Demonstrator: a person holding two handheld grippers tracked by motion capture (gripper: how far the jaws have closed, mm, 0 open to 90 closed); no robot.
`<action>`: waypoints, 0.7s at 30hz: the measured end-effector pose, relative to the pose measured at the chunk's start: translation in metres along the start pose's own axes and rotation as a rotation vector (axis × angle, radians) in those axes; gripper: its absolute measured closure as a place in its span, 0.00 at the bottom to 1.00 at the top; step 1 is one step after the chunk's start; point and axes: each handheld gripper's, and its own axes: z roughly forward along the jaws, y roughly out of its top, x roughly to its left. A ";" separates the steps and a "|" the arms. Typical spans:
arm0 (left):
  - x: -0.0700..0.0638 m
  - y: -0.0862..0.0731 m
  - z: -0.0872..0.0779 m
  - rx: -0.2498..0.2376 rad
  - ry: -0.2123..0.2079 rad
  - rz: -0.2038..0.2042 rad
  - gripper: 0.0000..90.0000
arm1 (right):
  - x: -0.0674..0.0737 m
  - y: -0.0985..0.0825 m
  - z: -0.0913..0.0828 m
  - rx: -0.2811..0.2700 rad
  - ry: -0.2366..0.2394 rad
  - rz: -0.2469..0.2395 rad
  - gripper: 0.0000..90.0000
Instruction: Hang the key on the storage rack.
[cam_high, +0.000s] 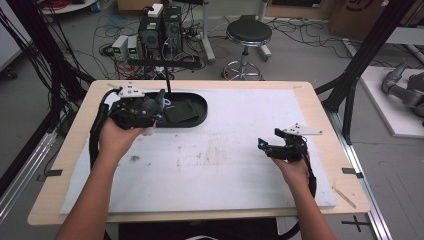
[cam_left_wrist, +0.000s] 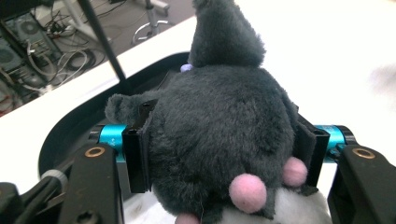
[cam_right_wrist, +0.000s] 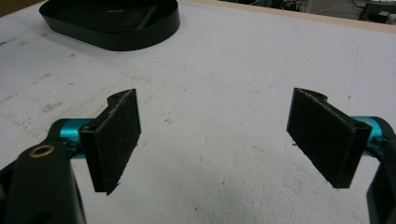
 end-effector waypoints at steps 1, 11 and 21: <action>0.001 0.007 0.003 -0.002 -0.011 -0.003 0.42 | 0.000 0.000 0.000 0.001 0.000 0.001 0.20; -0.002 0.047 0.021 -0.020 -0.020 0.023 0.42 | -0.001 0.000 0.000 -0.001 -0.001 0.010 0.20; -0.002 0.081 0.048 -0.037 -0.028 0.053 0.42 | -0.002 0.000 0.001 -0.005 0.011 0.024 0.20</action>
